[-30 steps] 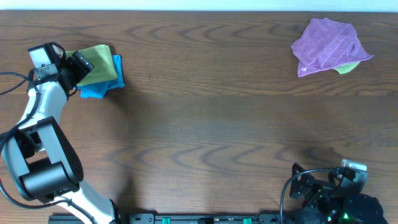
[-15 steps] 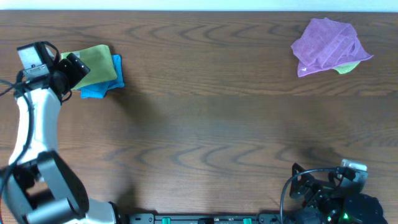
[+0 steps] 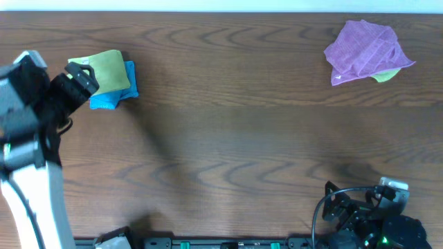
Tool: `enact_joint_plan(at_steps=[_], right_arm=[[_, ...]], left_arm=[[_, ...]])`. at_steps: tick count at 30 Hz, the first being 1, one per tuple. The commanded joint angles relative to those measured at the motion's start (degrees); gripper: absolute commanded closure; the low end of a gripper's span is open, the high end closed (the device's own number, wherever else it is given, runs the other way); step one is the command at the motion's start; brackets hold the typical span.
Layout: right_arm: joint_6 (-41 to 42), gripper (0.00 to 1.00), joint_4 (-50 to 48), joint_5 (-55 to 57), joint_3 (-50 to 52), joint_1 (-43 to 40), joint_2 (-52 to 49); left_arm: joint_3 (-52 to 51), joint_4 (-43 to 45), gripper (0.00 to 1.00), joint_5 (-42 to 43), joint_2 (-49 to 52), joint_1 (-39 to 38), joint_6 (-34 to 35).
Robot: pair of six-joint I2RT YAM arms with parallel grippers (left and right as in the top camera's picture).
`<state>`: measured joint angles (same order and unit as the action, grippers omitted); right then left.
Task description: Fold the cloth
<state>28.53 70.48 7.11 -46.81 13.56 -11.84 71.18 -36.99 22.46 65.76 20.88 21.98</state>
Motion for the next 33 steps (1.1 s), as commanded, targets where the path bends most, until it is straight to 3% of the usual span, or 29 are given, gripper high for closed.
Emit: enact_joint_plan(at_steps=[1, 6, 13, 19, 22, 28, 33], right_arm=[[1.0, 0.01, -0.1, 0.3, 0.1, -0.4, 0.3], [1.0, 0.01, -0.1, 0.3, 0.1, -0.4, 0.3], [1.0, 0.01, -0.1, 0.3, 0.1, -0.4, 0.3], [1.0, 0.01, -0.1, 0.3, 0.1, -0.4, 0.3], [1.0, 0.01, -0.1, 0.3, 0.1, -0.4, 0.3], [1.0, 0.01, -0.1, 0.3, 0.1, -0.4, 0.3], [1.0, 0.01, -0.1, 0.3, 0.1, -0.4, 0.3]], left_arm=[[1.3, -0.3, 0.04, 5.7, -6.0, 0.1, -1.0], [1.3, -1.1, 0.05, 3.5, -13.9, 0.1, -1.8], [1.0, -11.9, 0.05, 1.8, -21.2, 0.1, -3.4], [-3.8, -12.4, 0.05, 0.9, -26.3, 0.1, -9.0], [-9.7, -10.1, 0.05, 0.9, -29.1, 0.1, -9.6], [-26.3, 3.1, 0.05, 1.4, -38.8, -3.1, -13.0], [-37.7, 7.5, 0.05, -2.5, -47.5, -6.4, -13.2]])
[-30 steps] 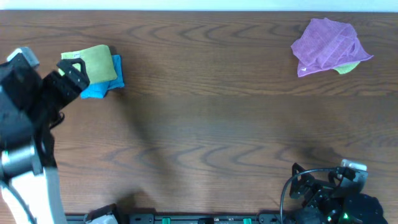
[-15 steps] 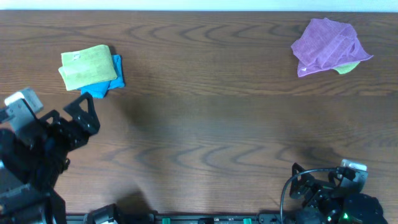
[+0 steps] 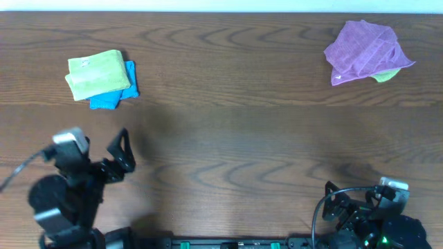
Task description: Fold the cloth
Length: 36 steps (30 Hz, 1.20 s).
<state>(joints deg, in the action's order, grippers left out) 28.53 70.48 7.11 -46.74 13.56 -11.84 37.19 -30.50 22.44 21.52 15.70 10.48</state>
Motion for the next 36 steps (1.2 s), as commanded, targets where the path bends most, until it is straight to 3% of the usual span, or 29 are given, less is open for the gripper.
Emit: enact_joint_plan(at_steps=[1, 15, 26, 36], right_arm=[[1.0, 0.01, -0.1, 0.3, 0.0, -0.4, 0.3], [1.0, 0.01, -0.1, 0.3, 0.0, -0.4, 0.3], [1.0, 0.01, -0.1, 0.3, 0.0, -0.4, 0.3], [1.0, 0.01, -0.1, 0.3, 0.0, -0.4, 0.3]], left_arm=[[-5.9, 1.2, 0.04, -3.6, -5.2, -1.9, -1.7], [-20.0, -2.8, 0.05, -13.1, -19.7, -9.4, -15.3], [-21.6, -13.8, 0.04, -21.7, -21.3, -13.2, -15.7], [-26.6, -16.2, 0.05, -21.3, -21.3, -13.3, -15.6]])
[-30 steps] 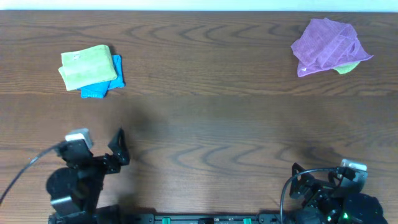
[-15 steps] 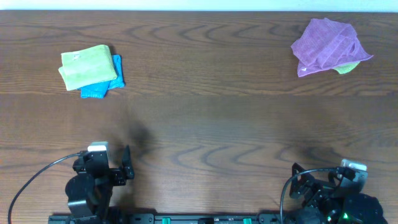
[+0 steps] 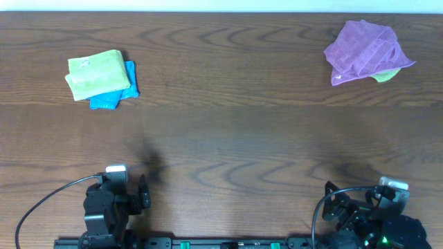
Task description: Fold the cloth
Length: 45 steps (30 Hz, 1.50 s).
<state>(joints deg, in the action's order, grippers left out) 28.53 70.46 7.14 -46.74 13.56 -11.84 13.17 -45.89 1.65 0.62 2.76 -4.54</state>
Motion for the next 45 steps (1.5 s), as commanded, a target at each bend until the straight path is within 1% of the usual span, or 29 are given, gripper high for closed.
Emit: enact_joint_plan(at_steps=[1, 33, 38, 39, 40, 41, 45], right_arm=[[1.0, 0.01, -0.1, 0.3, 0.0, -0.4, 0.3], [1.0, 0.01, 0.0, 0.3, 0.0, -0.4, 0.3], [1.0, 0.01, 1.8, 0.1, 0.0, -0.4, 0.3], [1.0, 0.09, 1.9, -0.1, 0.0, -0.4, 0.3], [1.1, 0.14, 2.1, -0.3, 0.0, -0.4, 0.3], [1.1, 0.01, 2.3, -0.6, 0.0, -0.4, 0.3], [1.2, 0.01, 2.3, -1.7, 0.0, -0.4, 0.3]], left_arm=[[-2.9, -0.8, 0.04, -0.5, -0.4, -0.4, -0.1], [-2.8, -0.6, 0.05, -0.6, -0.4, -0.5, -0.2], [-2.8, -0.6, 0.05, -0.6, -0.4, -0.5, -0.2], [-2.8, -0.6, 0.05, -0.6, -0.4, -0.5, -0.2], [-2.9, -0.6, 0.05, -0.6, -0.4, -0.5, -0.2], [-2.8, -0.6, 0.04, -0.6, -0.4, -0.5, -0.2], [-2.9, -0.6, 0.05, -0.6, -0.4, -0.5, -0.2]])
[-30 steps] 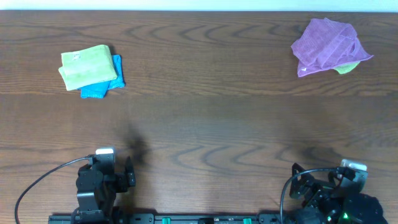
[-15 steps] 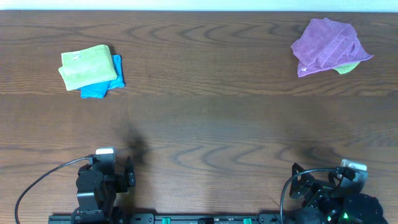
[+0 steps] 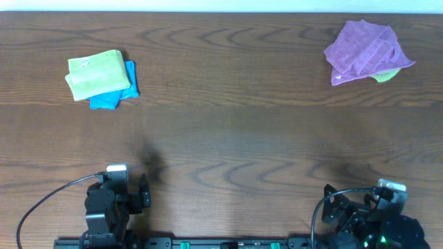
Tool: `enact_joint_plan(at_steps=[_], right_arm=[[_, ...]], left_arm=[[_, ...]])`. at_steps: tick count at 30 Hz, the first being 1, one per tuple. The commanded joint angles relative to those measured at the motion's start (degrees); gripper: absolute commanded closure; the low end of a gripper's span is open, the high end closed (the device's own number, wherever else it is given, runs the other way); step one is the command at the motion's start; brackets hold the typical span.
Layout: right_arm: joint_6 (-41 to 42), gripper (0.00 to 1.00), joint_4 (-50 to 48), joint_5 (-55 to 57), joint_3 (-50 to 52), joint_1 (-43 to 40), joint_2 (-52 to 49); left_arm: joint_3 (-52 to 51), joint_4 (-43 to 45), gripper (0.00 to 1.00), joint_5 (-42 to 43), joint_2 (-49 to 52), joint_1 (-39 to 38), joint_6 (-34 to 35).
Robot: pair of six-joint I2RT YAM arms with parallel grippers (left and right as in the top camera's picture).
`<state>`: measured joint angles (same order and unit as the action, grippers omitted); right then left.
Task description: Fold the cloth
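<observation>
A folded green cloth (image 3: 98, 74) lies on a folded blue cloth (image 3: 111, 97) at the far left of the table. A crumpled purple cloth (image 3: 365, 51) sits at the far right with a green cloth (image 3: 386, 74) peeking from under it. My left gripper (image 3: 143, 194) rests low at the near edge, left of centre, far from both piles. My right gripper (image 3: 331, 207) rests at the near right edge. From above I cannot tell how either pair of jaws stands.
The dark wooden table (image 3: 228, 131) runs the full width of the view. A black cable (image 3: 41, 207) loops from the left arm at the near edge. The mounting rail (image 3: 221, 243) lies along the bottom.
The right arm has shifted slightly lower at the near right edge. The left arm and all cloths are where they were.
My left gripper was at the green and blue stack at the far left. Then it was away from the stack at the near left, with the stack lying folded. Then it sat tucked at the near edge, where it stays.
</observation>
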<state>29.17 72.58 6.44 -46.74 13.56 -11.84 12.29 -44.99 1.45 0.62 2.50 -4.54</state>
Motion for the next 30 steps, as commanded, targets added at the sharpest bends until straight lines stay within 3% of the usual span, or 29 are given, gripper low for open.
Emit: enact_joint_plan(at_steps=[1, 10, 14, 19, 23, 30], right_arm=[[0.6, 0.01, 0.2, -1.4, 0.0, -0.4, 0.3], [0.0, 0.01, -11.7, 3.1, 6.3, -0.4, 0.5], [-11.0, 0.01, -26.7, 1.2, 15.6, -0.4, 1.5], [-25.5, 0.01, -38.7, 0.2, 24.1, -0.5, 2.9], [-30.4, 0.01, -41.2, 0.2, 28.7, -2.1, 4.3], [-30.6, 0.01, -41.0, 0.2, 35.4, -6.6, 11.1]], left_arm=[[-2.0, -1.5, 0.05, -0.4, -0.4, -0.3, -0.2], [-2.0, -1.5, 0.05, -0.4, -0.4, -0.3, -0.2], [-2.0, -1.5, 0.05, -0.4, -0.4, -0.3, -0.2], [-2.0, -1.5, 0.05, -0.4, -0.4, -0.3, -0.2], [-2.0, -1.5, 0.05, -0.4, -0.4, -0.3, -0.2], [-2.0, -1.5, 0.05, -0.4, -0.4, -0.3, -0.2]])
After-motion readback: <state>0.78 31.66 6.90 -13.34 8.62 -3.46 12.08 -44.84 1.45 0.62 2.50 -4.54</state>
